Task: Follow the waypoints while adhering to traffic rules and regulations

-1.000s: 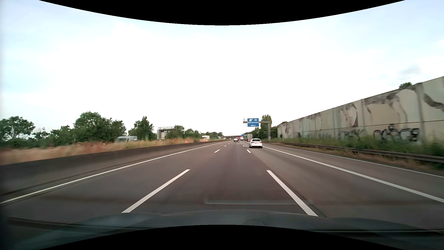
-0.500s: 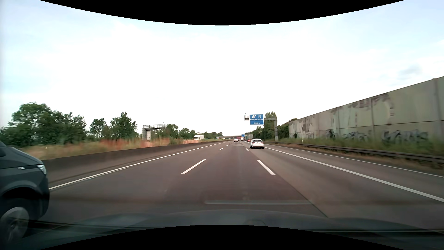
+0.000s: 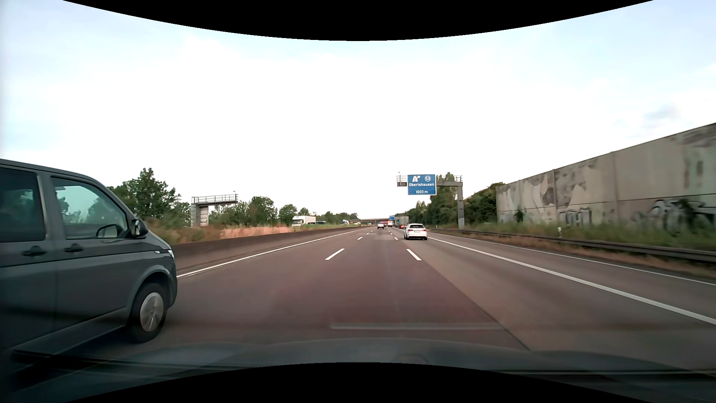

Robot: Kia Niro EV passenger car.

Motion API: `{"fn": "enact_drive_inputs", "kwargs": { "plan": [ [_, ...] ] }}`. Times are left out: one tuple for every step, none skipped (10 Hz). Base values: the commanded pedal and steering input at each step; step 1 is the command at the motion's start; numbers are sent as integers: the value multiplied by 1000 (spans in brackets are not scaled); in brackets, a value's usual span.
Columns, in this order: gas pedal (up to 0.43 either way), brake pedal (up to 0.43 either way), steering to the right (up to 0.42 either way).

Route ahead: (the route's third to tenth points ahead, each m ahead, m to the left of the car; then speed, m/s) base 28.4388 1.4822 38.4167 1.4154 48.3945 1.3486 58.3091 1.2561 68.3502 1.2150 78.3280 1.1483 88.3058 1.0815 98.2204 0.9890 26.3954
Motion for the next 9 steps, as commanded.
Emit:
{"fn": "enact_drive_inputs", "kwargs": {
  "plan": [
    [189,0,-3],
    [189,0,-3],
    [189,0,-3],
    [189,0,-3],
    [189,0,-3],
    [189,0,-3],
    [189,0,-3],
    [189,0,-3],
    [189,0,-3]
  ]
}}
